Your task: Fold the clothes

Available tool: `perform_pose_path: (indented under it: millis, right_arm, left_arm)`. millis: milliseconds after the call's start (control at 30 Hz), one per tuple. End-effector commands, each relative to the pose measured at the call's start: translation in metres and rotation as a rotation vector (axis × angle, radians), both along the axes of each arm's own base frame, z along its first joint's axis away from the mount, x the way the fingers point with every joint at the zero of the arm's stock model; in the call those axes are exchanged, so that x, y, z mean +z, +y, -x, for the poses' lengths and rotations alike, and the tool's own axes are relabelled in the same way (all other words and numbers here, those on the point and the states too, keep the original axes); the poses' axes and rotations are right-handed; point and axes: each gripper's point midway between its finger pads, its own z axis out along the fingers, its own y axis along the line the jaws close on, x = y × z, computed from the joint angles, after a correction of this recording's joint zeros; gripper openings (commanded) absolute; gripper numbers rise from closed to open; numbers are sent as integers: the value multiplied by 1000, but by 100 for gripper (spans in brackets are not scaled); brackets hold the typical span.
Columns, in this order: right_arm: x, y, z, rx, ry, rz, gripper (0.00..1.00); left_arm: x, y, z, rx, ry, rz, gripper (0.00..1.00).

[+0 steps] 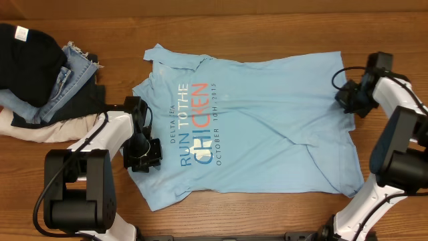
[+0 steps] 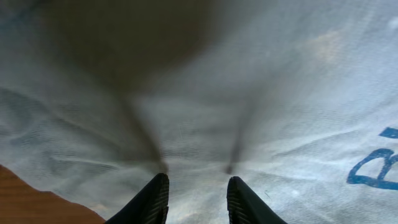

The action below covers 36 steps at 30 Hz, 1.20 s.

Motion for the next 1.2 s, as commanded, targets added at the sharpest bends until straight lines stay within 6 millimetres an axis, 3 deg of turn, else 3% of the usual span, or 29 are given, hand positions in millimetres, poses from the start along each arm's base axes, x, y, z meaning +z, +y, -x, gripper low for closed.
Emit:
perform_pose_path:
  millis: [0,100,133,167,200,300,400,467,600,633,800,867,1000,1167]
  right_arm:
    - [3,-35,-3,-61,-2,68,4]
    - [22,-28,-19,9,-65,-19,7]
    - [35,-16,-27,79,-103,-85,19]
    - [47,-4,-23,117,-88,-146,36]
    - [52,3,-14,136,-50,-185,44]
    - [51,14,16,131,77,-237,62]
    - [35,-2,28,113,134,-146,71]
    - [24,0,29,118,127,-145,65]
    - [0,7,42,118,150,-161,39]
    - [-1,7,41,119,143,-163,29]
    - [2,-1,30,111,91,-148,9]
    - [5,-14,20,95,45,-119,6]
    - [9,-49,19,13,28,-45,4]
    - [16,-60,7,-1,-57,-67,4]
  left_arm:
    - [-1,4,3,11,6,-21,35]
    - [-1,4,4,11,10,-21,36]
    - [-1,4,4,11,9,-21,36]
    - [-1,4,4,11,9,-21,36]
    - [-1,4,4,11,10,-21,36]
    - [0,4,5,11,17,-22,37]
    - [0,4,5,10,16,-22,37]
    - [0,4,5,10,16,-21,37]
    - [0,4,5,10,16,-21,37]
    - [0,4,5,10,16,-21,37]
    - [0,4,5,10,16,-21,37]
    - [0,4,5,10,16,-21,37]
    - [0,4,6,10,20,-21,37]
    - [0,4,6,10,20,-21,38]
